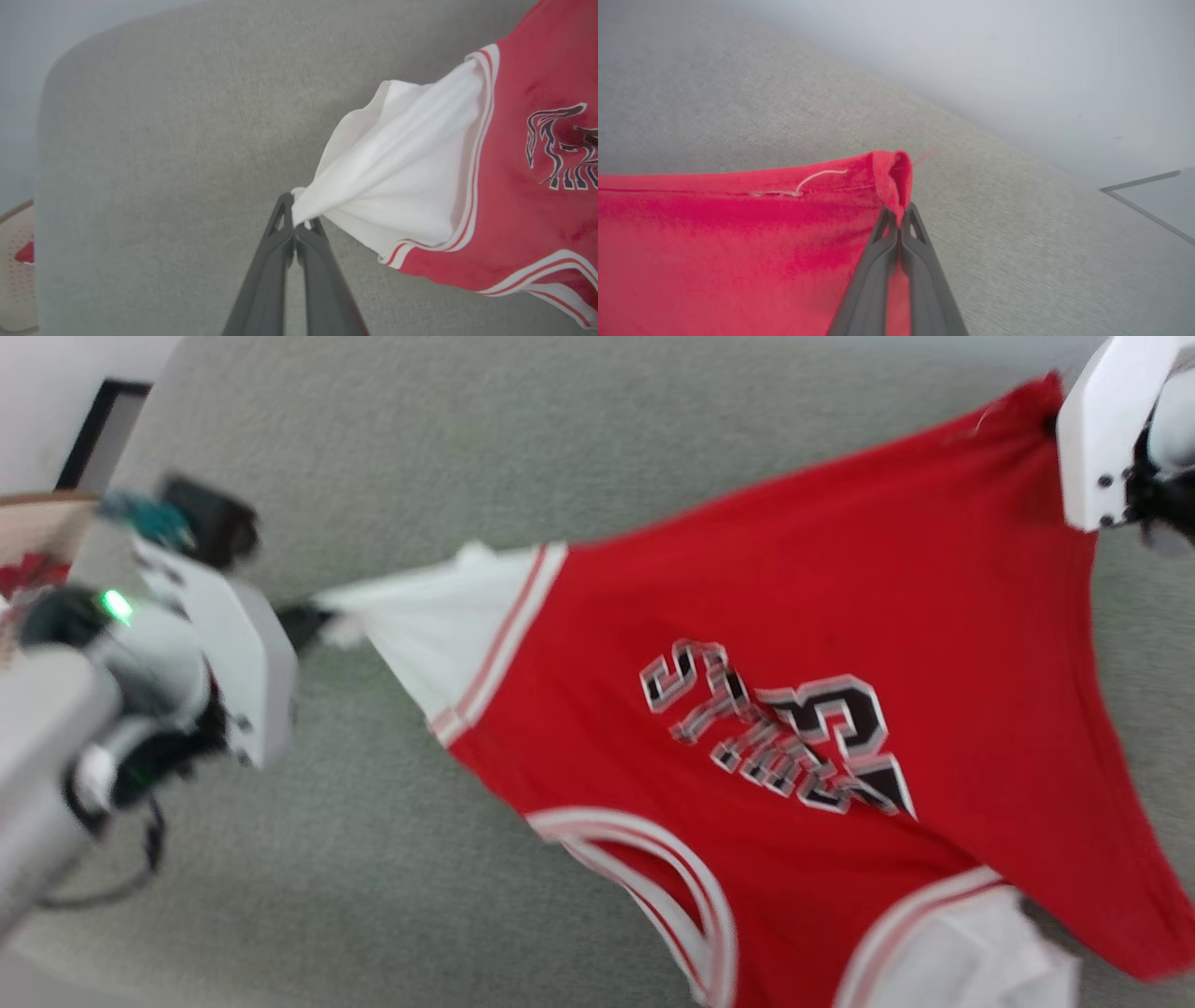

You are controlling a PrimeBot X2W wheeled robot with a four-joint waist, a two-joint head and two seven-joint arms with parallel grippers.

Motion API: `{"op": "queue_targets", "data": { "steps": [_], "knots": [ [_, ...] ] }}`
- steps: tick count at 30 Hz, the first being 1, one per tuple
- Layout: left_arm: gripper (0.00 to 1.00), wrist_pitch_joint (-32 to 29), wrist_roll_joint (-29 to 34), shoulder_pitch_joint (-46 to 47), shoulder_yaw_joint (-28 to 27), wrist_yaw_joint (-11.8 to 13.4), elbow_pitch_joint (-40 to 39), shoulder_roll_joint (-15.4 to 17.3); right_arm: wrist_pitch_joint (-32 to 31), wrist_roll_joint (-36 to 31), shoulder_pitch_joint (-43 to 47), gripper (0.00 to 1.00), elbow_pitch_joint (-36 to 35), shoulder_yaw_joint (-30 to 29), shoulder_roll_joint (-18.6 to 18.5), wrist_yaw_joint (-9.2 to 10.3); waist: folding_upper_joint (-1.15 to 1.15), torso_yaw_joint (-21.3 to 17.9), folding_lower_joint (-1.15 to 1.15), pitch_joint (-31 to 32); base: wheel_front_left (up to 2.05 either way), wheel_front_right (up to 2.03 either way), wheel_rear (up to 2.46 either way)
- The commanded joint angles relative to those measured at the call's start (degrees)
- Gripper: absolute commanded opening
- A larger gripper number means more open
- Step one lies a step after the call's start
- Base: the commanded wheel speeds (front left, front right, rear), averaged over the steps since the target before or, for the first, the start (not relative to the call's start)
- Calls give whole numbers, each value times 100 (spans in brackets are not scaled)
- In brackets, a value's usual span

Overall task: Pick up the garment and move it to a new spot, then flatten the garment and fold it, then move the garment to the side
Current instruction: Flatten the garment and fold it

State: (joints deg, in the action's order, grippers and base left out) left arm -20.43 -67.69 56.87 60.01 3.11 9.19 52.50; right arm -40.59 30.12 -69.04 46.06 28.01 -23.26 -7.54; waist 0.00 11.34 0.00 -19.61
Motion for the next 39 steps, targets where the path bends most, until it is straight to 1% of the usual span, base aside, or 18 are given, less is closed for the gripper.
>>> {"op": "queue_targets", "data": {
  "steps": [1,5,8,10,16,22,28,30,33,39],
  "knots": [
    [0,-85,74,211,-72,23,15,92,140,-137,-62,0,-49,-65,-47,11,0,-342,0,318,0,0,0],
    [0,-385,303,887,-223,-46,183,239,459,-334,-189,0,-223,-384,-19,11,0,-578,0,509,0,0,0],
    [0,-530,546,1392,-282,-167,376,243,588,-410,-243,0,-410,-594,22,11,0,-716,0,640,0,0,0],
    [0,-614,670,1696,-313,-251,562,188,652,-491,-266,0,-530,-748,26,12,0,-787,0,720,0,0,0],
    [0,-710,865,2459,-429,-457,1220,-132,787,-743,-295,0,-880,-1220,179,11,0,-934,0,905,0,0,0],
    [0,-485,938,3029,-555,-628,1991,-606,853,-958,-229,0,-1159,-1535,364,11,0,-993,0,948,0,0,0],
    [0,12,1214,3597,-595,-757,2787,-1050,1147,-1286,-360,0,-1220,-1834,544,11,0,-1057,0,629,0,0,0],
    [0,278,1316,3838,-644,-745,3073,-1199,1409,-1483,-506,0,-1185,-1950,616,11,0,-1084,0,428,0,0,0],
    [0,677,1518,4203,-648,-796,3467,-1410,1891,-1836,-730,0,-1067,-2057,731,11,0,-1135,0,70,0,0,0],
    [0,1740,1982,5087,-696,-793,4196,-1827,3027,-2626,-1297,0,-735,-2375,995,11,0,-1183,0,-671,0,0,0]
  ]
}}
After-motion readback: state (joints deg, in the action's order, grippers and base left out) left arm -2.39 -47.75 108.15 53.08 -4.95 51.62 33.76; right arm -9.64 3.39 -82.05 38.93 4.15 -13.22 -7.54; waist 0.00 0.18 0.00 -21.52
